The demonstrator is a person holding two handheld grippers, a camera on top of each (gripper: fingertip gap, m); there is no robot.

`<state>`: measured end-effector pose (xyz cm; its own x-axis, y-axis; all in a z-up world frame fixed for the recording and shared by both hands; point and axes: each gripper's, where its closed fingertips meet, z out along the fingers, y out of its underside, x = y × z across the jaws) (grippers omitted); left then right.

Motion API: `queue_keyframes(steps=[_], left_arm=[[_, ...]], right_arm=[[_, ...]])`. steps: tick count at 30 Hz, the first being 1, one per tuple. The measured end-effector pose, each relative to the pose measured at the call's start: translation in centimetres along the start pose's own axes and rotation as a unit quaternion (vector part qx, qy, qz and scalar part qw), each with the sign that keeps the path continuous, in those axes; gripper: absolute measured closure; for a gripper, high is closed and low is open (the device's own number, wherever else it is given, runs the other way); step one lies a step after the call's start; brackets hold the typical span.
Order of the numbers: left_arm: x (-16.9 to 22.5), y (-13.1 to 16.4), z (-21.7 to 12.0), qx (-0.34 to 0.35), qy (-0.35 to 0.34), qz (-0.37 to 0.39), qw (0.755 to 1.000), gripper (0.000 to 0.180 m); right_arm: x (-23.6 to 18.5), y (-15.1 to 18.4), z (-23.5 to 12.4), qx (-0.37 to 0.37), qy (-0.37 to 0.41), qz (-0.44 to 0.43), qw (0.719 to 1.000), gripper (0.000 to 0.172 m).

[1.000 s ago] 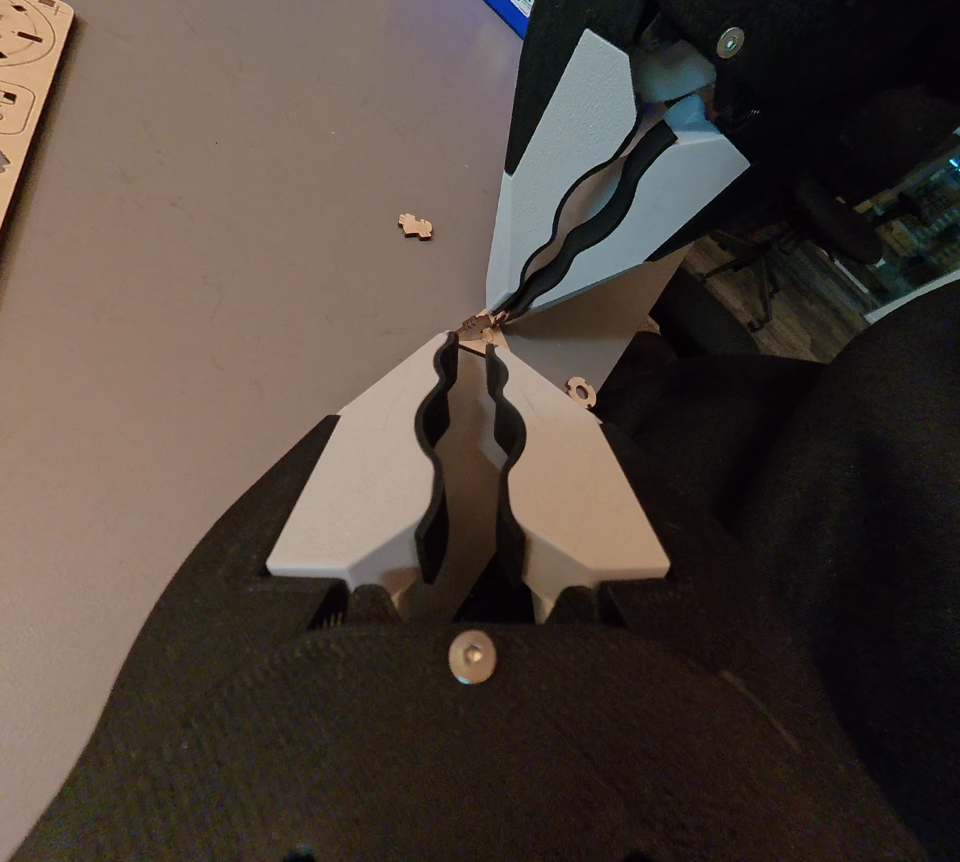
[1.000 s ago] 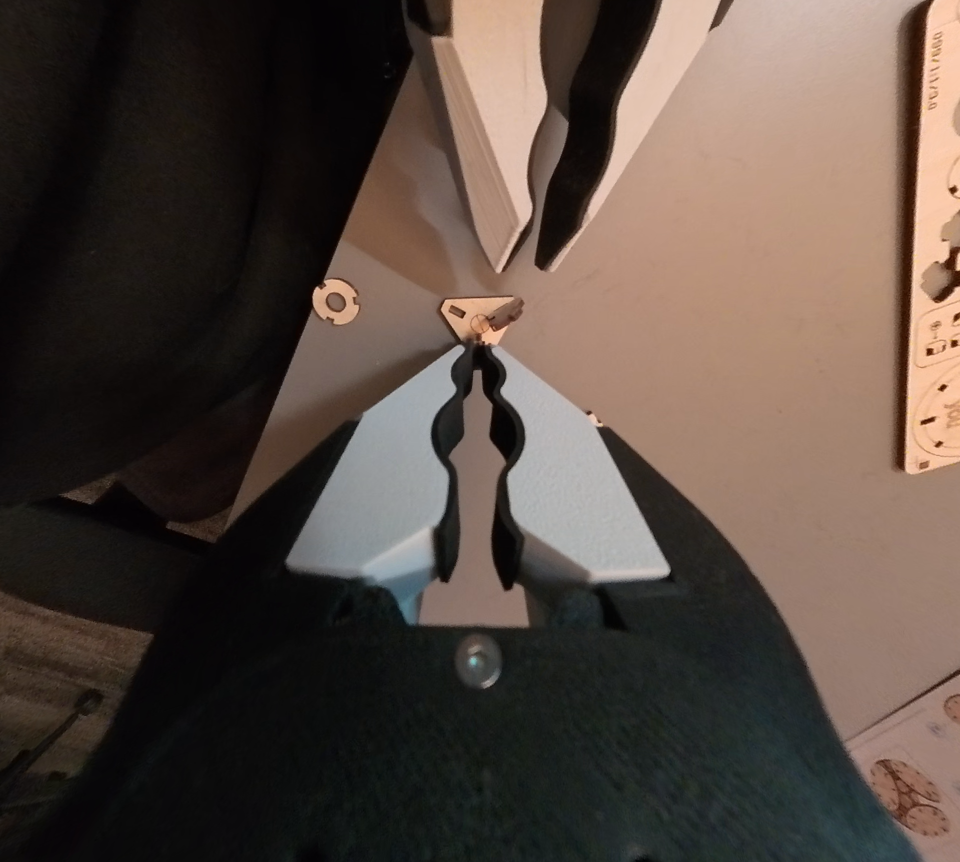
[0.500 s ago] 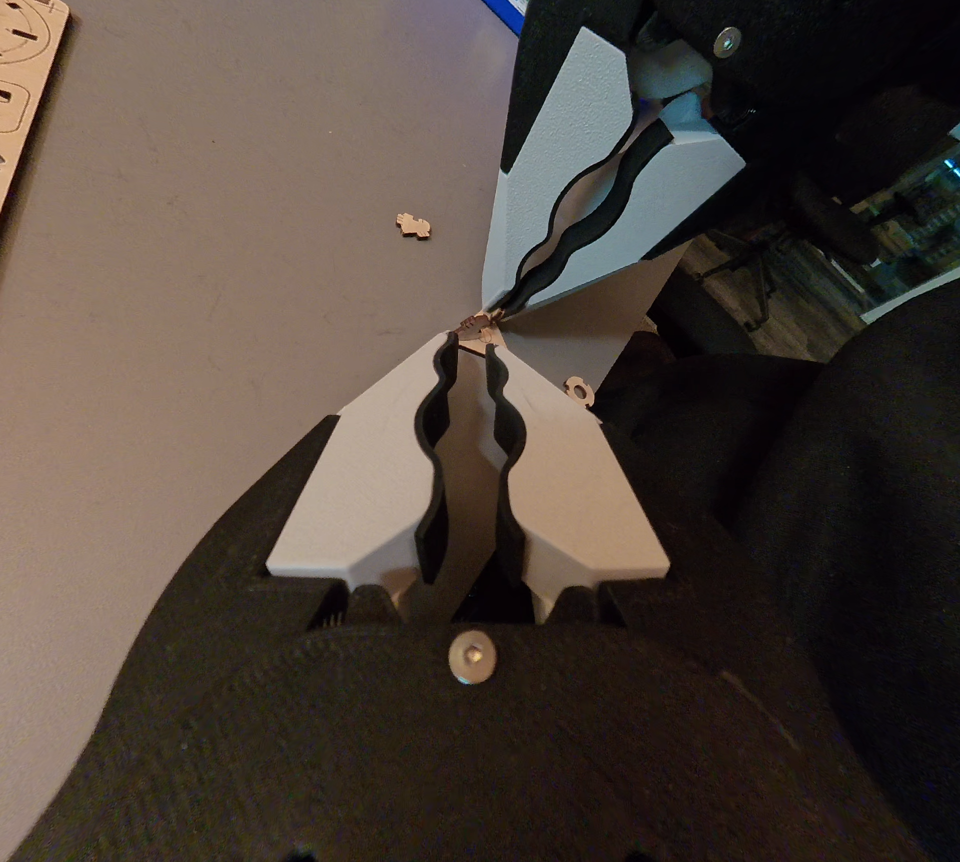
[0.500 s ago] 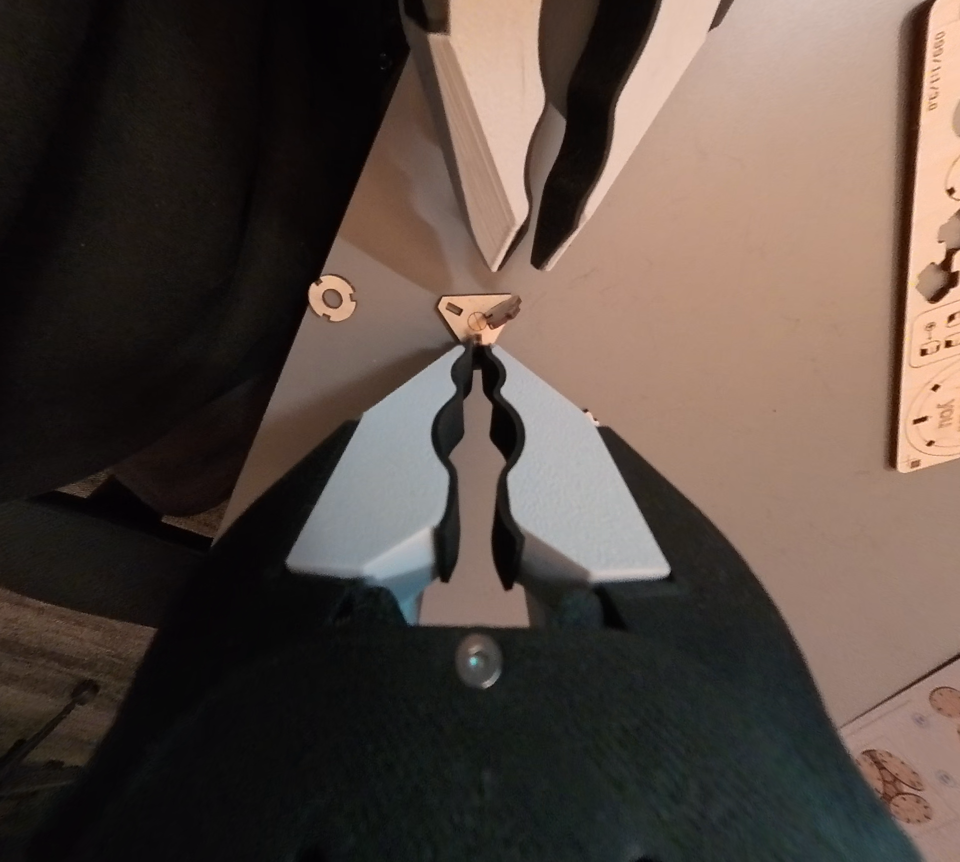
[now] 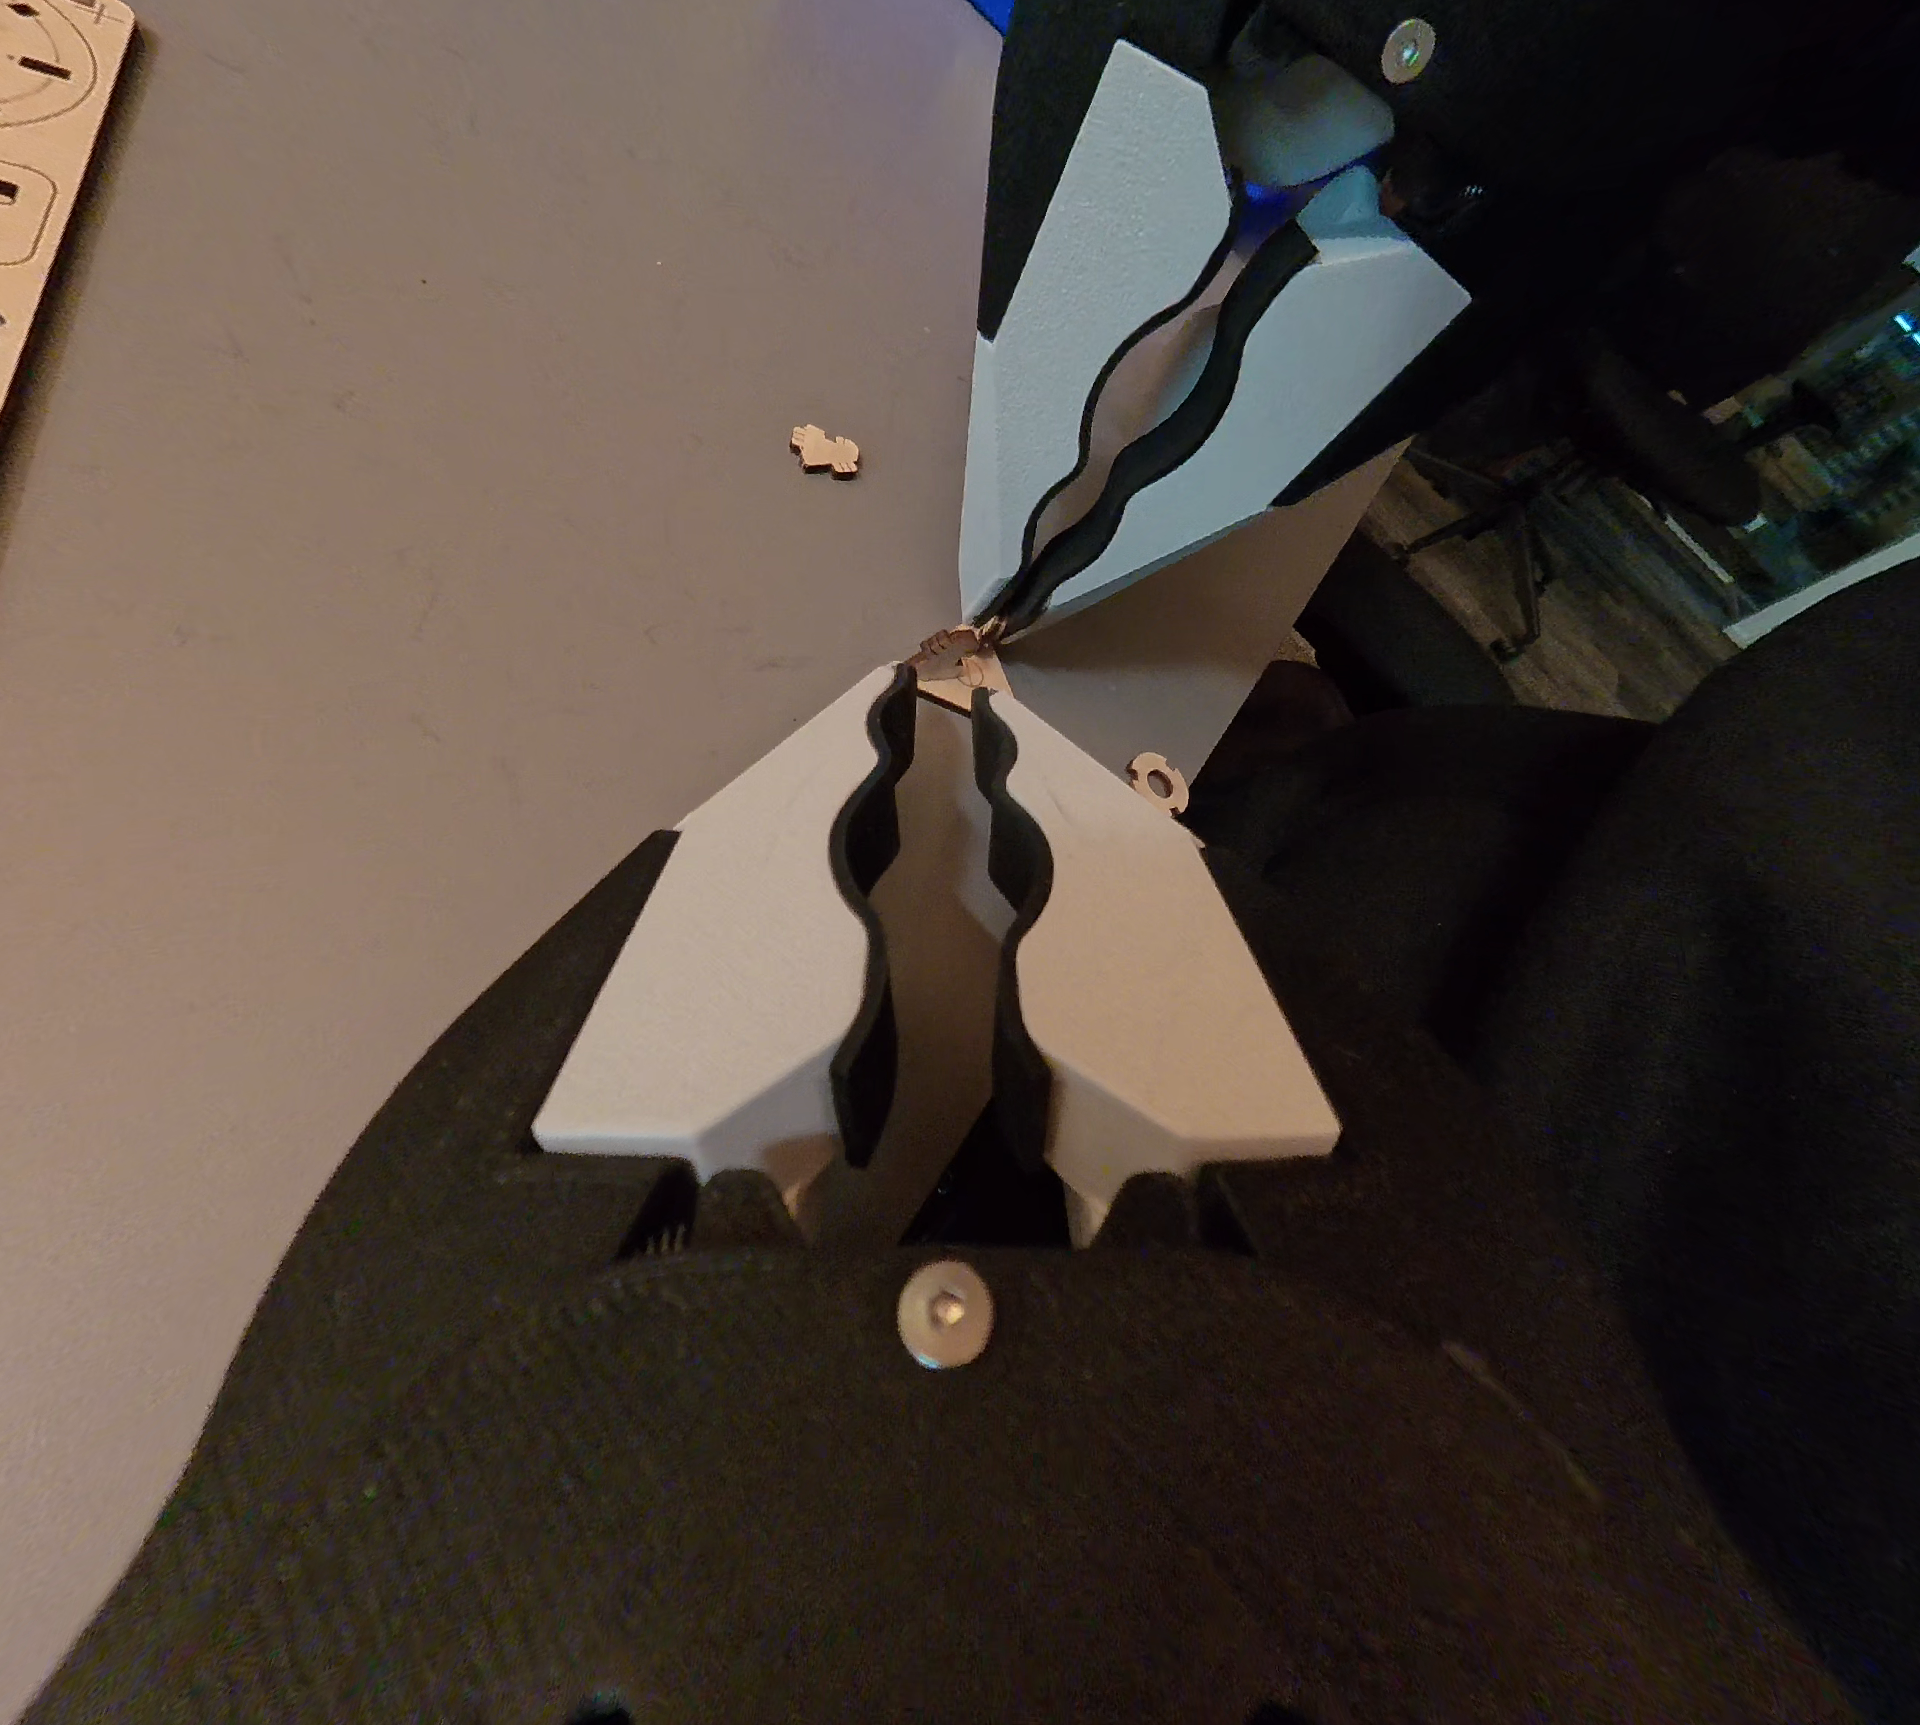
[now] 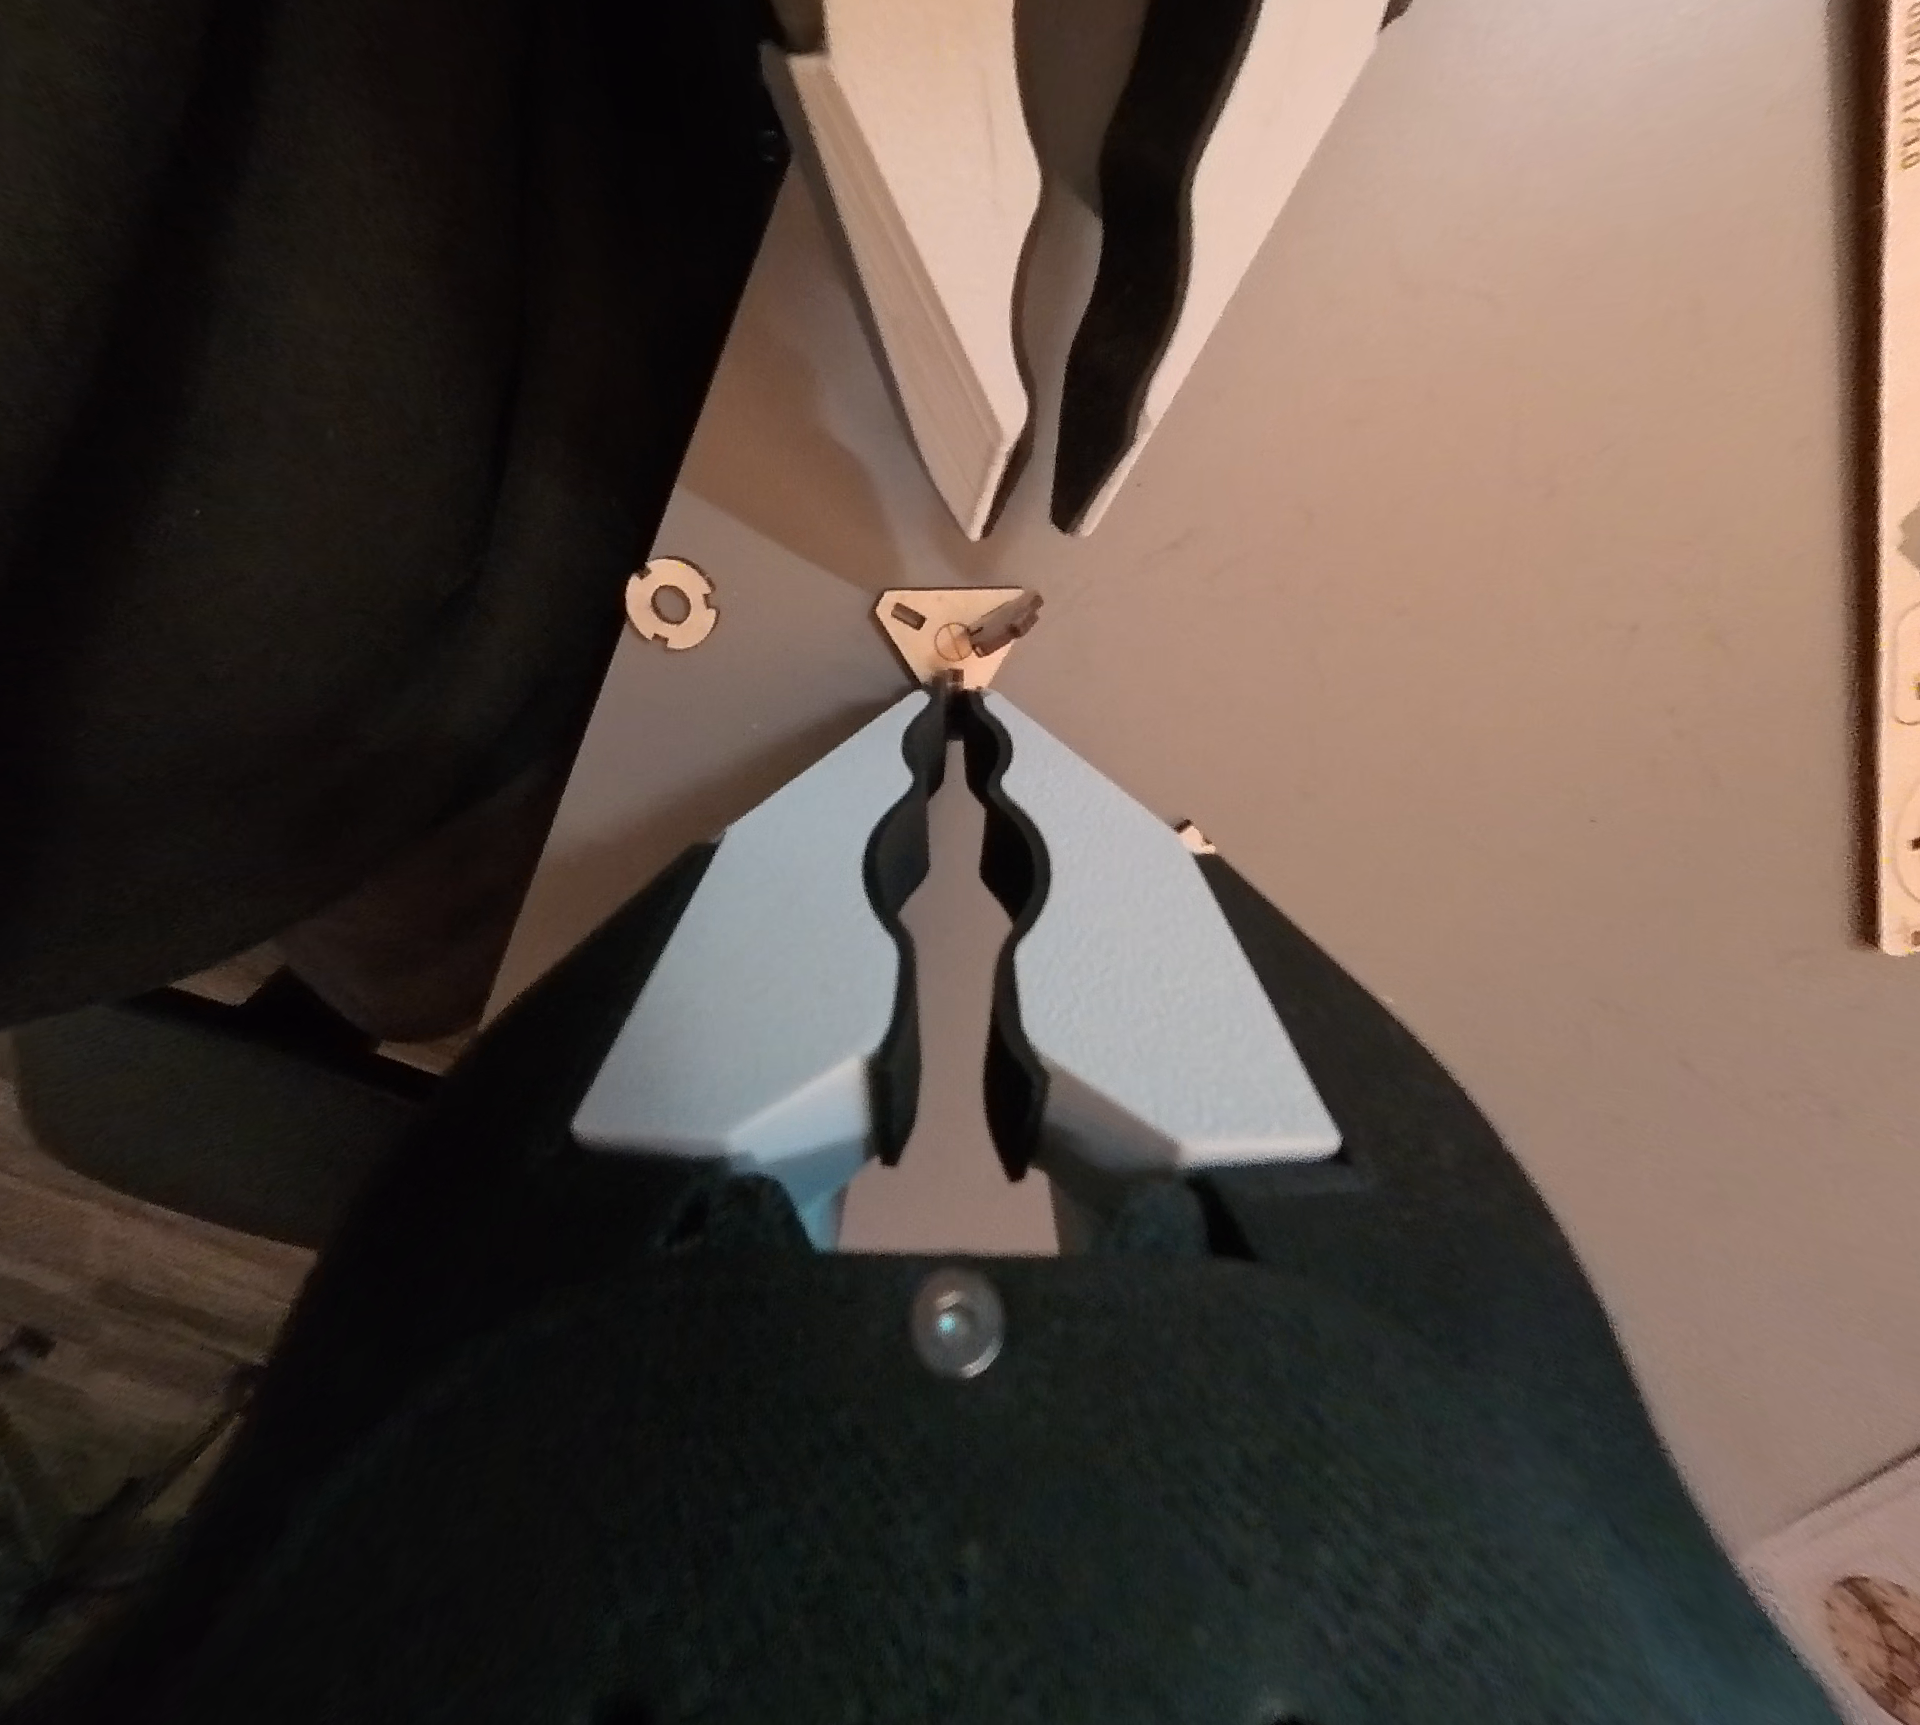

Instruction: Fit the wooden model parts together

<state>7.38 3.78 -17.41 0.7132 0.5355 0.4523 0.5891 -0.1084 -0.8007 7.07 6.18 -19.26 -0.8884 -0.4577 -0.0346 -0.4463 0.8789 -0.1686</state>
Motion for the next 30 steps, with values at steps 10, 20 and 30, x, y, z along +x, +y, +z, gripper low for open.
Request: queue_keyframes(steps=[10, 20, 30], left_arm=[[0.15, 0.13, 0.08, -0.004, 0.000, 0.001, 1.000, 0.171], [0.11, 0.10, -0.12, -0.004, -0.001, 0.001, 1.000, 0.171], [-0.17, -0.05, -0.20, 0.002, -0.005, 0.000, 1.000, 0.171]], right_arm=[[-0.05, -0.10, 0.13, -0.018, 0.009, -0.007, 1.000, 0.171], [-0.05, -0.13, 0.16, 0.033, -0.006, 0.014, 0.999, 0.171], [0.06, -0.25, 0.40, 0.089, 0.009, 0.054, 0.995, 0.171]])
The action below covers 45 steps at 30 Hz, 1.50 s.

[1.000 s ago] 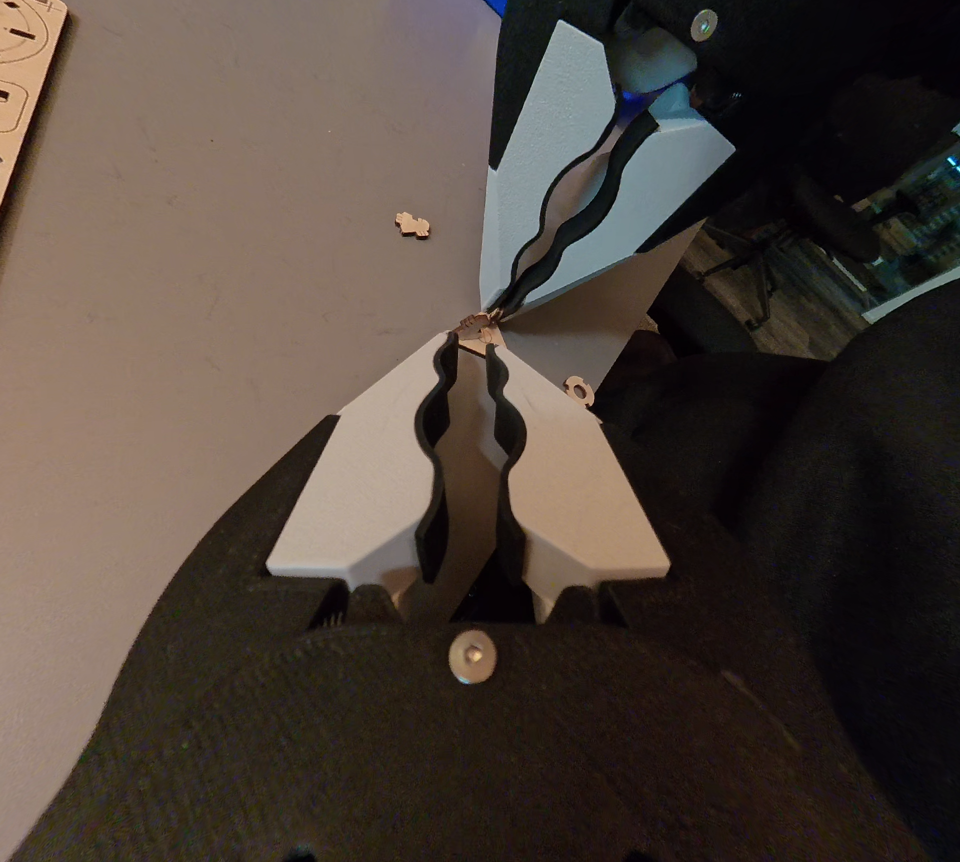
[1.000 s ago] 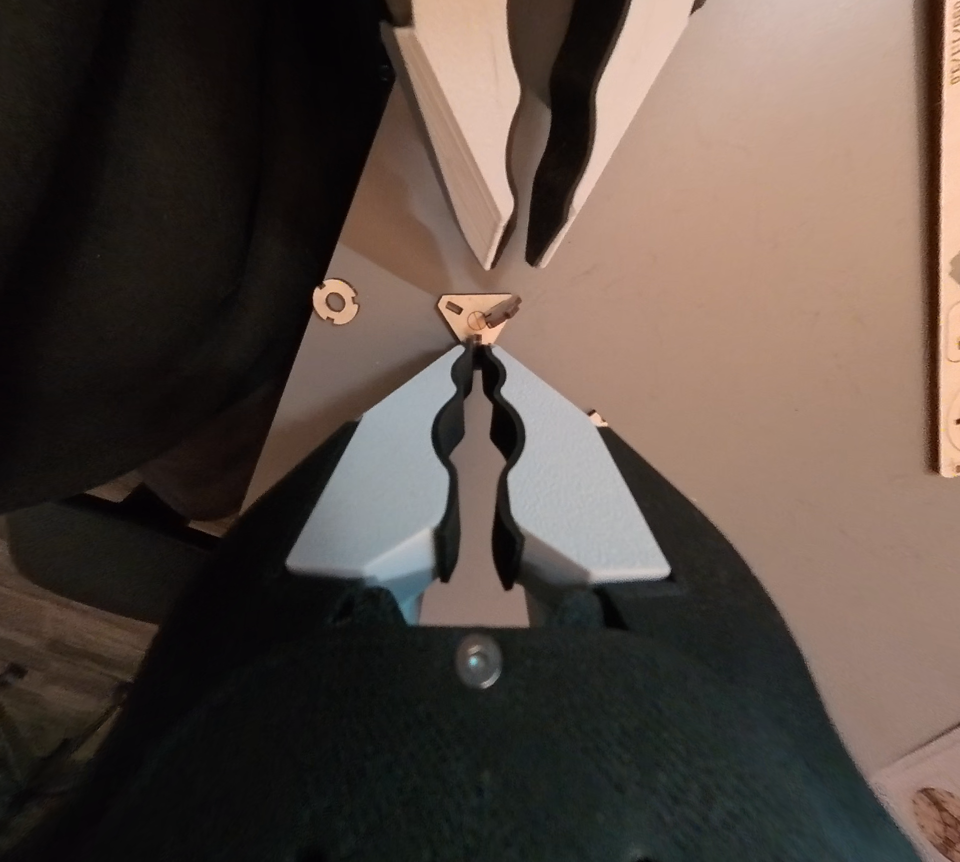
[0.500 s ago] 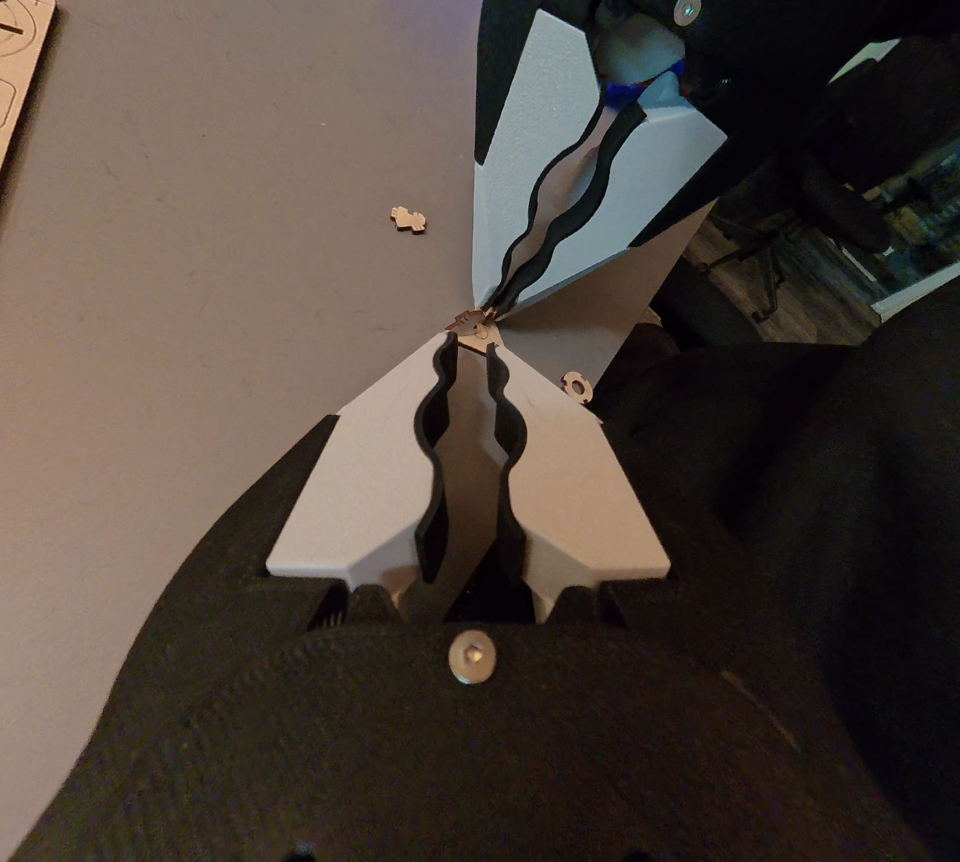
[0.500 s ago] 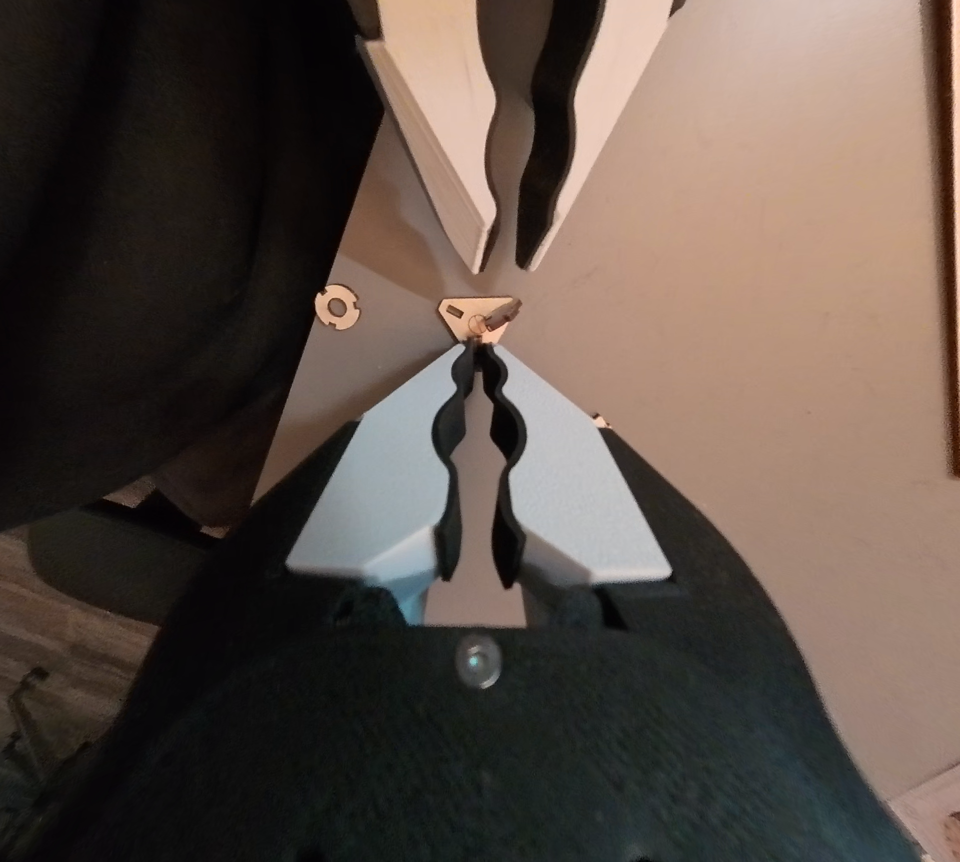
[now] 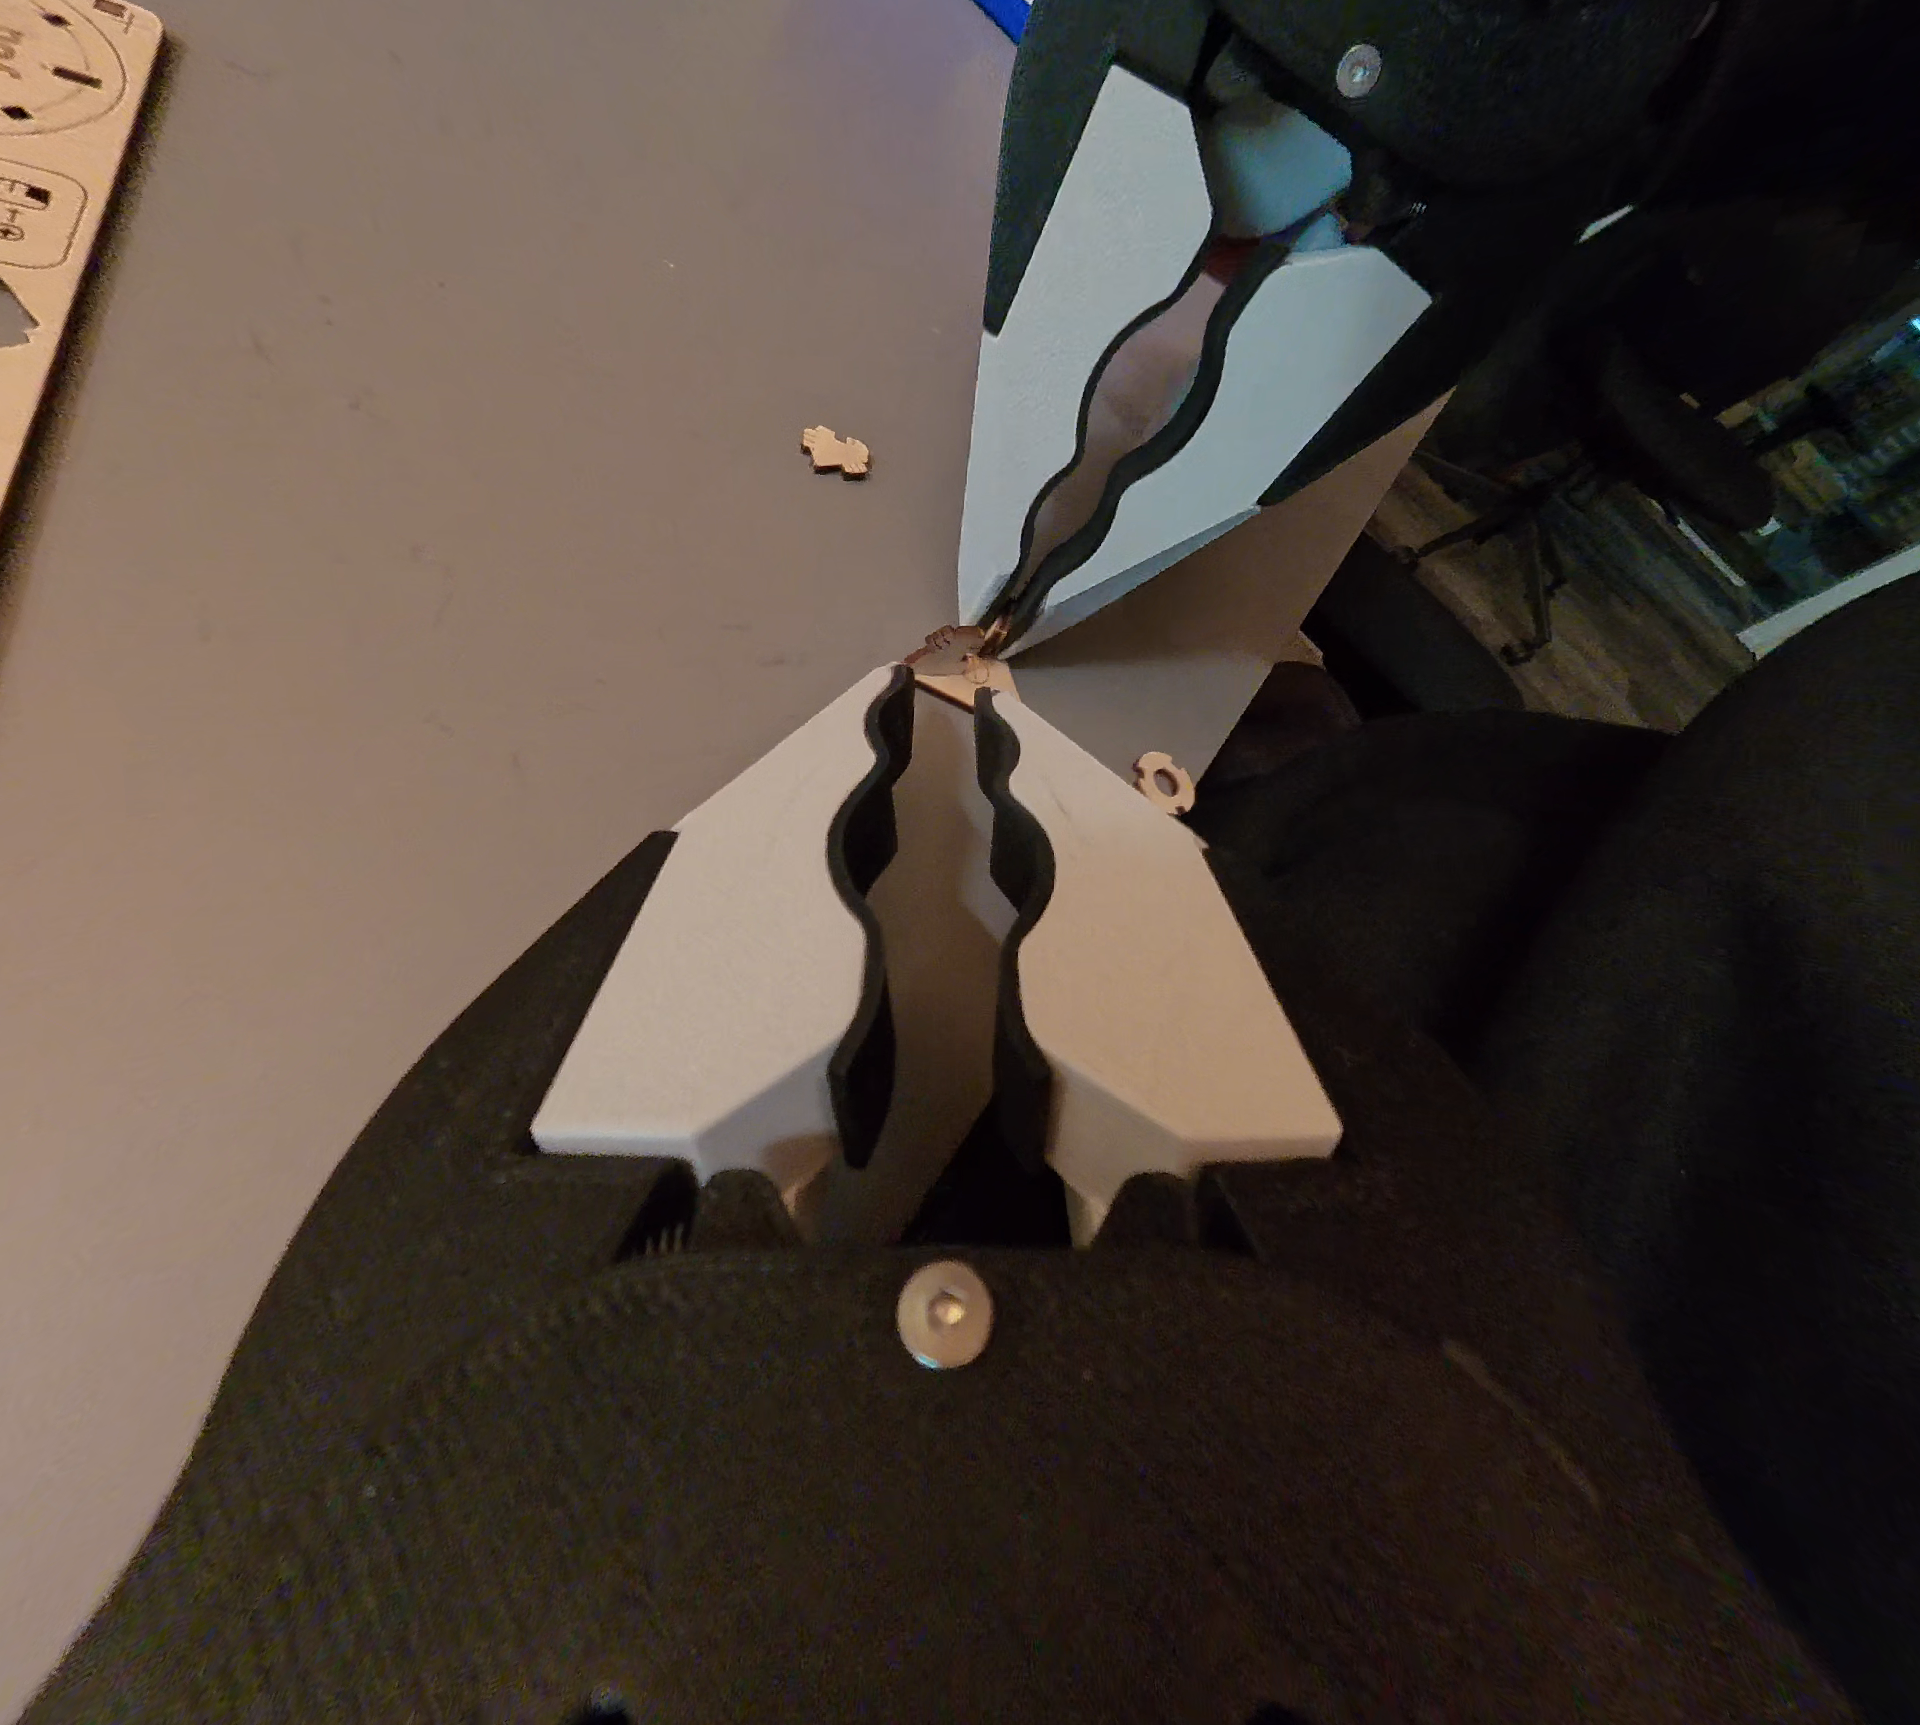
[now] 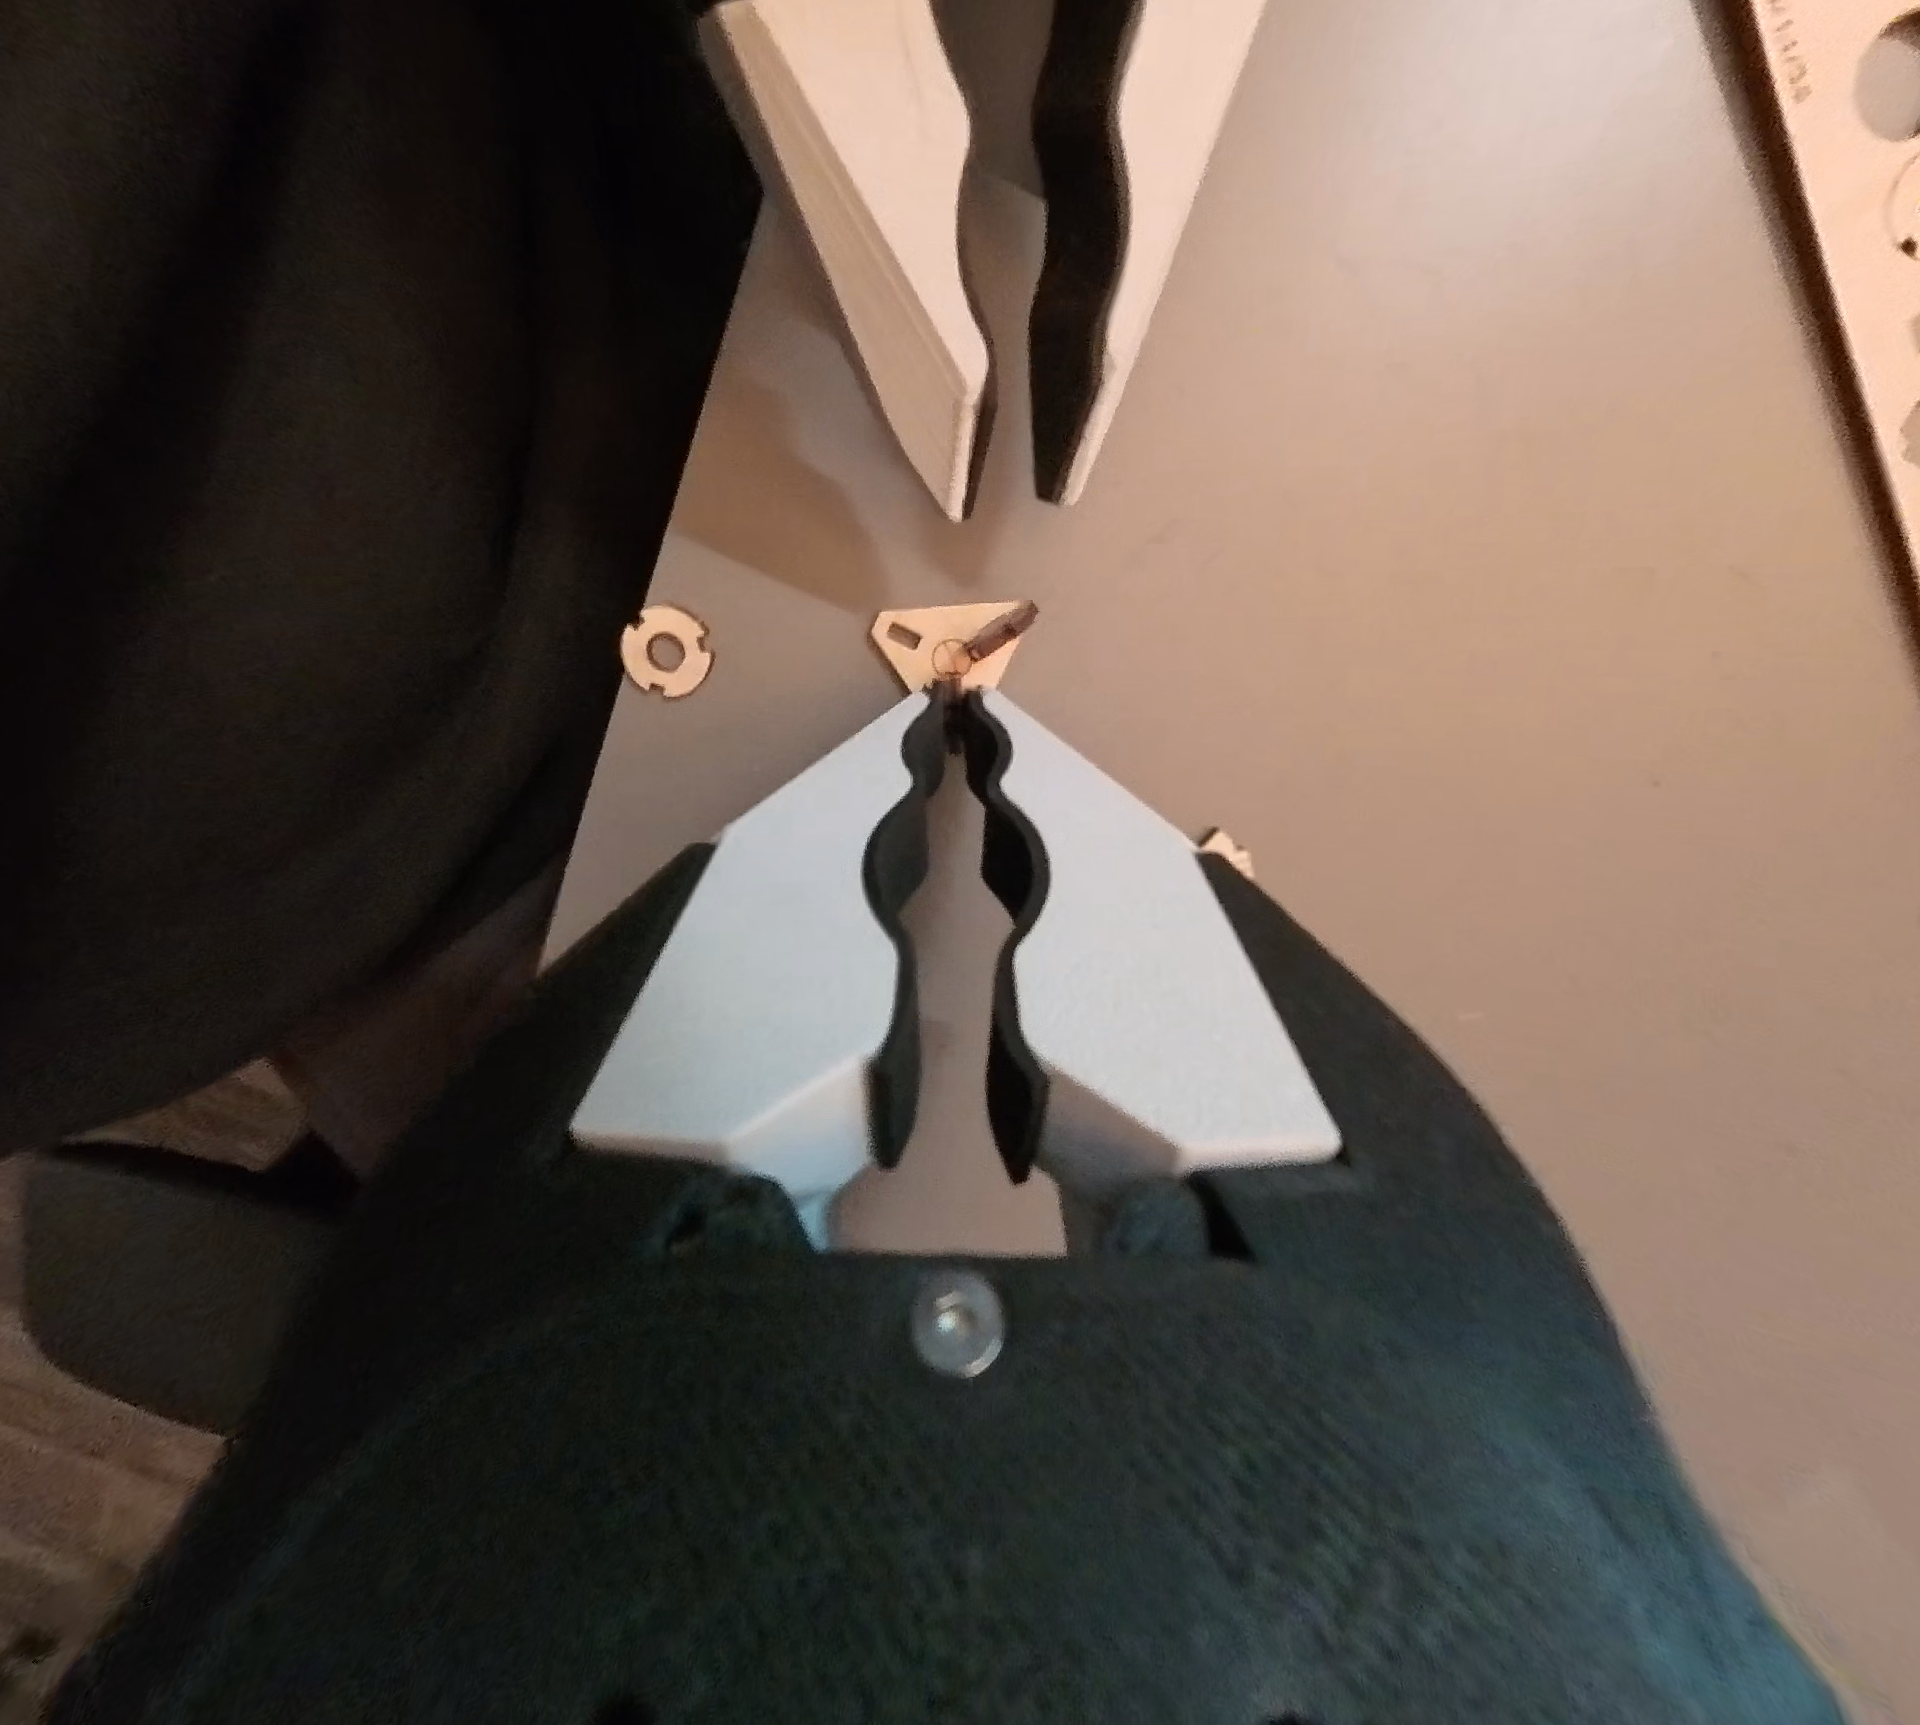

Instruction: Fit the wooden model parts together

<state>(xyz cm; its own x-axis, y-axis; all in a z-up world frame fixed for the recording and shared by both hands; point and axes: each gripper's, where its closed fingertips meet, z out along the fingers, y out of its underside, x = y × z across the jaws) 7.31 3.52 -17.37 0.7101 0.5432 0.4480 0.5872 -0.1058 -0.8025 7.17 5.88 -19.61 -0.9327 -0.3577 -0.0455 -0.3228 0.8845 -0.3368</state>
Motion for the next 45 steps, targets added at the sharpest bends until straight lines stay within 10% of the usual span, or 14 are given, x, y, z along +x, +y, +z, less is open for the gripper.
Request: queue_keyframes(steps=[6, 27, 35, 41, 45], left_arm=[[-0.2, -0.3, -0.2, 0.014, 0.013, -0.016, 1.000, 0.171], [0.3, -0.6, 0.0, 0.025, 0.023, -0.007, 0.999, 0.158], [1.7, -3.6, -1.7, 0.114, -0.022, 0.131, 0.984, 0.147], [3.9, -3.3, -1.8, 0.105, -0.041, 0.258, 0.960, 0.148], [5.1, -2.3, -1.0, 0.086, -0.025, 0.306, 0.948, 0.162]], right_arm=[[0.7, 1.1, -0.7, 0.045, 0.009, 0.070, 0.997, 0.142], [2.1, 0.0, -1.4, 0.127, 0.012, 0.163, 0.978, 0.171], [1.0, -4.4, -6.1, 0.284, -0.199, 0.349, 0.871, 0.171], [-1.3, -4.6, -6.0, 0.259, -0.341, 0.444, 0.787, 0.171], [-2.2, -4.0, -5.2, 0.236, -0.361, 0.455, 0.779, 0.171]])
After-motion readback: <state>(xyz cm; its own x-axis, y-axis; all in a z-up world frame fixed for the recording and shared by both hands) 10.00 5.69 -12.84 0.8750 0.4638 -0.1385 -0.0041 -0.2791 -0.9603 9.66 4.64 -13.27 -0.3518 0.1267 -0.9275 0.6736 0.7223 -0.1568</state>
